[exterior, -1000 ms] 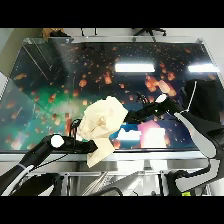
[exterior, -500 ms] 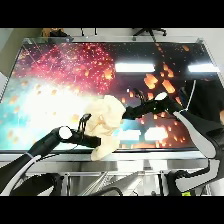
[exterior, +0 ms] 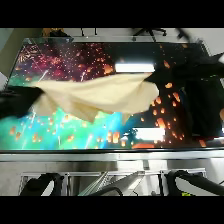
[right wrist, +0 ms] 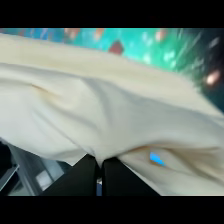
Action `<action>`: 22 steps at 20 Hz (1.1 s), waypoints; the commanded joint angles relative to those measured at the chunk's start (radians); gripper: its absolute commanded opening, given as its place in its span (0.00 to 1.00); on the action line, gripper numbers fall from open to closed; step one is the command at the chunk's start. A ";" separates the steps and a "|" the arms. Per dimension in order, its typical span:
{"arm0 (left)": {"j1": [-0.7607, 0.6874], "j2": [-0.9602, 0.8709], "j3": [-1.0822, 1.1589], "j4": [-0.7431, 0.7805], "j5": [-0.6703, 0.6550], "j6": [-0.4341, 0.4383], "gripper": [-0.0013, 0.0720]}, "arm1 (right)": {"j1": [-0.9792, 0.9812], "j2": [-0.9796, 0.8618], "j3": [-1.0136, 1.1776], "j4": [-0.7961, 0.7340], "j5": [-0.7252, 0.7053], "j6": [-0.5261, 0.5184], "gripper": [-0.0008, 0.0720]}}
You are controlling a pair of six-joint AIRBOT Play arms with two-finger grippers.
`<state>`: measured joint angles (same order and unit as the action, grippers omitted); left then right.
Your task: Fold the shirts.
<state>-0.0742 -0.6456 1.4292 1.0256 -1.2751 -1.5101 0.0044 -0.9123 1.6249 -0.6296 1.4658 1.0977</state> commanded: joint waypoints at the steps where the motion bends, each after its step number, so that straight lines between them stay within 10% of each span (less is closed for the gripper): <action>1: 0.069 0.043 0.403 0.023 -0.079 -0.005 0.04 | -0.015 0.166 0.221 0.004 -0.026 -0.029 0.05; 10: 0.083 -0.262 0.377 -0.016 -0.219 0.066 0.04 | -0.014 -0.014 0.154 0.079 0.009 -0.036 0.05; 17: 0.050 -0.713 0.001 -0.025 0.050 0.213 0.04 | 0.072 -0.542 0.006 0.084 -0.089 -0.113 0.07; 18: 0.049 -0.789 -0.003 -0.024 0.068 0.228 0.05 | 0.072 -0.613 0.011 0.084 -0.135 -0.133 0.23; 19: 0.055 -0.859 0.012 -0.024 0.071 0.229 0.19 | 0.065 -0.662 0.019 0.084 -0.175 -0.134 0.40; 20: 0.066 -0.917 0.042 -0.025 0.058 0.226 0.80 | 0.053 -0.693 0.033 0.084 -0.195 -0.134 0.43; 22: 0.099 -1.000 0.138 -0.026 -0.019 0.204 0.96 | 0.011 -0.690 0.060 0.084 -0.212 -0.133 0.43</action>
<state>-0.0010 -1.5009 1.5070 1.0031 -1.2610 -1.3102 0.0460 -1.5272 1.6623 -0.5495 1.3151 0.9802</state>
